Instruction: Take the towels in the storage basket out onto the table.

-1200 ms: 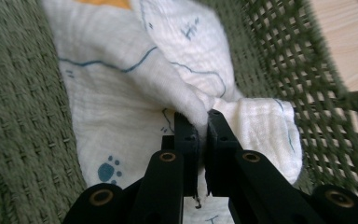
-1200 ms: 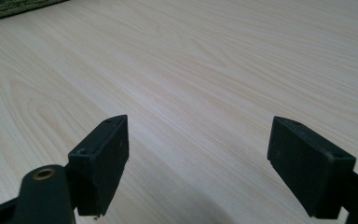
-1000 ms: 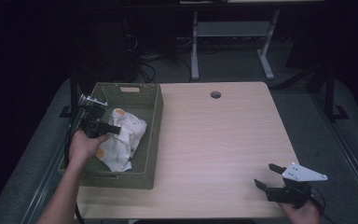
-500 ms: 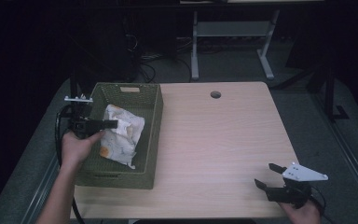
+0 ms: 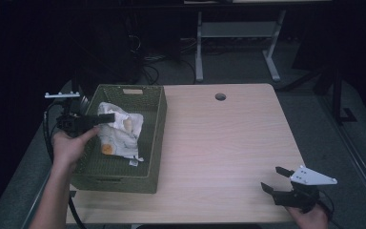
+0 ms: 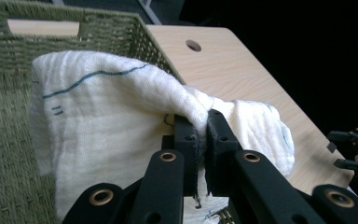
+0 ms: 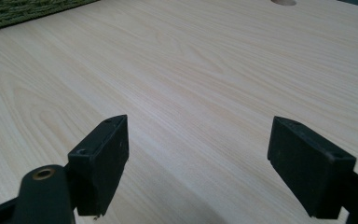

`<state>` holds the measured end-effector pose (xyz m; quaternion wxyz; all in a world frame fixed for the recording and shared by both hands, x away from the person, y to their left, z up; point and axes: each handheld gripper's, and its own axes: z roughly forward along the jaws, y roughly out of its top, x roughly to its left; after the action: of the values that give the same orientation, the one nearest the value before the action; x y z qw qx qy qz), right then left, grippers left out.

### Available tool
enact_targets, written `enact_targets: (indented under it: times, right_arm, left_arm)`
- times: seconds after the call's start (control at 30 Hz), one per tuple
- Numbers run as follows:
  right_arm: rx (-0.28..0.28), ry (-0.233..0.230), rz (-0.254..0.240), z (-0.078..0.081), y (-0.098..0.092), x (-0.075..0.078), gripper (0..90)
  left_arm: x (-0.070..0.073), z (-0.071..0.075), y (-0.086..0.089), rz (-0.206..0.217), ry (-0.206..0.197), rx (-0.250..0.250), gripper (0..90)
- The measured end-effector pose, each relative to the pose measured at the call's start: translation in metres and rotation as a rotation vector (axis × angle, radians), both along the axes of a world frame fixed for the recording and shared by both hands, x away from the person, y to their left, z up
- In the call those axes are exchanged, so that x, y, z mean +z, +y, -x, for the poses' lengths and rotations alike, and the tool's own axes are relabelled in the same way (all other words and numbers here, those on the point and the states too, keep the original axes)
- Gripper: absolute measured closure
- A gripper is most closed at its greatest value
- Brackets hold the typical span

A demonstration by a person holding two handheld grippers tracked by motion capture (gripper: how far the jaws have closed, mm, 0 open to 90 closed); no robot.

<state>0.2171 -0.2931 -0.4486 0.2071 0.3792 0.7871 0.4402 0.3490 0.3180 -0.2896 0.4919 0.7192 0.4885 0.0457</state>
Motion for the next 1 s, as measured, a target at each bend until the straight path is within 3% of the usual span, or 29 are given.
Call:
enact_targets:
  times: [0.53,0.77,1.0]
  right_arm:
    - [-0.004,-0.004,-0.003,0.0,0.0,0.0,19.8]
    - [-0.005,-0.004,0.001,-0.001,0.0,-0.001,19.7]
    - [-0.002,-0.005,0.0,0.0,0.0,-0.001,19.7]
  left_arm:
    - [0.041,0.009,-0.005,0.039,-0.098,-0.032,85.1]
    - [0.063,0.013,-0.017,0.05,-0.143,-0.06,85.1]
    - [0.086,0.016,-0.042,0.044,-0.183,-0.115,85.1]
